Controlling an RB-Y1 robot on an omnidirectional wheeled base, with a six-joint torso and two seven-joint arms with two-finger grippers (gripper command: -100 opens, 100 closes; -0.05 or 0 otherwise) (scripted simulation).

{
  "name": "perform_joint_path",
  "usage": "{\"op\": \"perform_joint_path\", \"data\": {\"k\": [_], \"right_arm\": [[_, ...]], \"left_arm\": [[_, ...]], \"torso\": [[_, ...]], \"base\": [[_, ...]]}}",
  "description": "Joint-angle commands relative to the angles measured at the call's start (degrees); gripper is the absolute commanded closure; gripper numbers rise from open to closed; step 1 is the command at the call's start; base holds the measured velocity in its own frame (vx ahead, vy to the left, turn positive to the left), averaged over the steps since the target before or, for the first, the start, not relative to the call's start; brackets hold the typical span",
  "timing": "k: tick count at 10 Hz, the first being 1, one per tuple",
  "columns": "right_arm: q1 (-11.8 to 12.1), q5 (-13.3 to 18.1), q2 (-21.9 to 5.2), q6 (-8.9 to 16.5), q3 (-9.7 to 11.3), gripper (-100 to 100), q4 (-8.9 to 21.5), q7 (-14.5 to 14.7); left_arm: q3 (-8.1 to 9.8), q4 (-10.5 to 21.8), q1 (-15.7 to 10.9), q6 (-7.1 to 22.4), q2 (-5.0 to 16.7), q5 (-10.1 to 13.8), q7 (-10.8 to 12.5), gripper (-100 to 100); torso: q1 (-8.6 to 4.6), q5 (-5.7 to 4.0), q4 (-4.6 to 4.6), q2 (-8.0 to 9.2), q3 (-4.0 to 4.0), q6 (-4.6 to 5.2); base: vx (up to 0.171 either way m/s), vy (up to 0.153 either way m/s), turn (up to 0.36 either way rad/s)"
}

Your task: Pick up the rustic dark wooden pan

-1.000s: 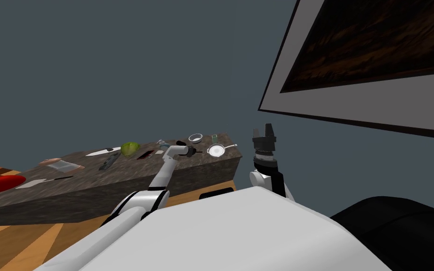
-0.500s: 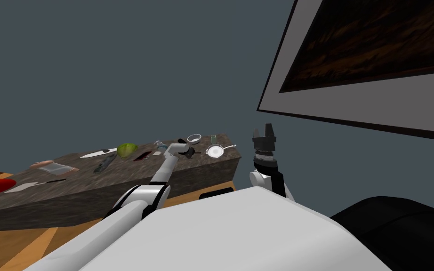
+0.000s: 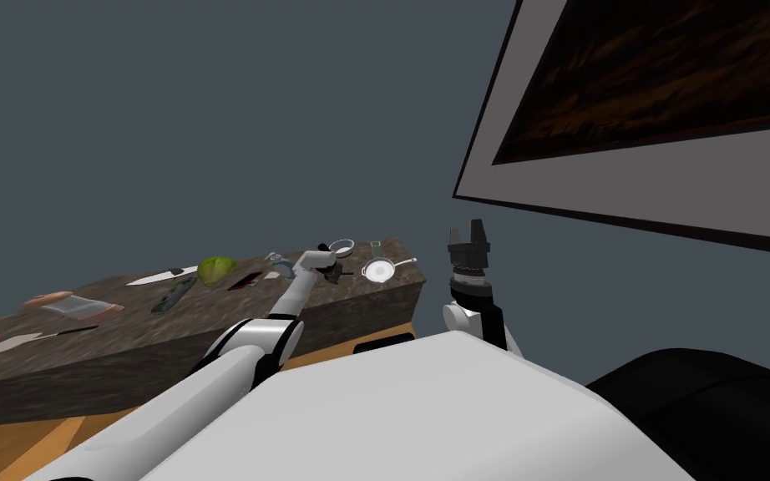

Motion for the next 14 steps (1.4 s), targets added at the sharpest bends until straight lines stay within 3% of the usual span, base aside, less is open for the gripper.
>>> {"op": "perform_joint_path", "data": {"k": [1,4,6,7,8,11,12,13,14], "right_arm": [[0.0,0.0,0.0,0.0,0.0,0,0.0,0.0],[0.0,0.0,0.0,0.0,0.0,0,0.0,0.0],[0.0,0.0,0.0,0.0,0.0,0,0.0,0.0],[0.0,0.0,0.0,0.0,0.0,0,0.0,0.0],[0.0,0.0,0.0,0.0,0.0,0,0.0,0.0],[0.0,0.0,0.0,0.0,0.0,0,0.0,0.0],[0.0,0.0,0.0,0.0,0.0,0,0.0,0.0],[0.0,0.0,0.0,0.0,0.0,0,0.0,0.0],[0.0,0.0,0.0,0.0,0.0,0,0.0,0.0]], "left_arm": [[-0.31,1.5,-1.2,2.7,0.4,0.3,0.1,-100],[-1.04,4.8,-3.5,6.5,1.2,0.5,0.1,-100],[-1.08,5.1,-3.6,6.5,1.2,0.5,0.1,-100],[-1.1,5.1,-3.7,6.7,1.2,0.5,0.1,0],[-0.57,6.8,-3.5,5.3,1.2,-0.1,1.0,-100],[0.67,10.6,-3.2,2.0,1.3,-1.5,3.1,-100],[0.43,10.0,-3.5,2.8,1.4,-1.0,2.3,-100],[0.49,10.0,-3.4,2.7,1.4,-1.1,2.5,100],[0.48,10.0,-3.4,2.7,1.4,-1.1,2.5,100]], "torso": [[0.0,0.0,0.0,0.0,0.0,0.0],[-0.05,-0.01,-0.01,-0.05,-0.02,0.01],[-0.01,0.0,-0.02,-0.11,-0.06,0.0],[0.07,0.02,-0.01,-0.01,-0.01,-0.01],[0.12,0.03,0.02,0.08,0.04,-0.01],[0.44,0.1,0.07,0.31,0.18,-0.01],[0.5,0.11,0.08,0.37,0.21,-0.01],[0.36,0.09,0.07,0.28,0.17,-0.04],[0.23,0.06,0.05,0.2,0.12,-0.03]], "base": [[0.027,-0.038,-0.029],[0.051,-0.045,-0.05],[0.047,-0.023,-0.023],[0.005,-0.003,0.001],[-0.018,0.032,-0.208],[-0.05,0.087,-0.266],[-0.031,0.048,-0.052],[-0.005,0.008,0.009],[0.0,0.0,0.0]]}}
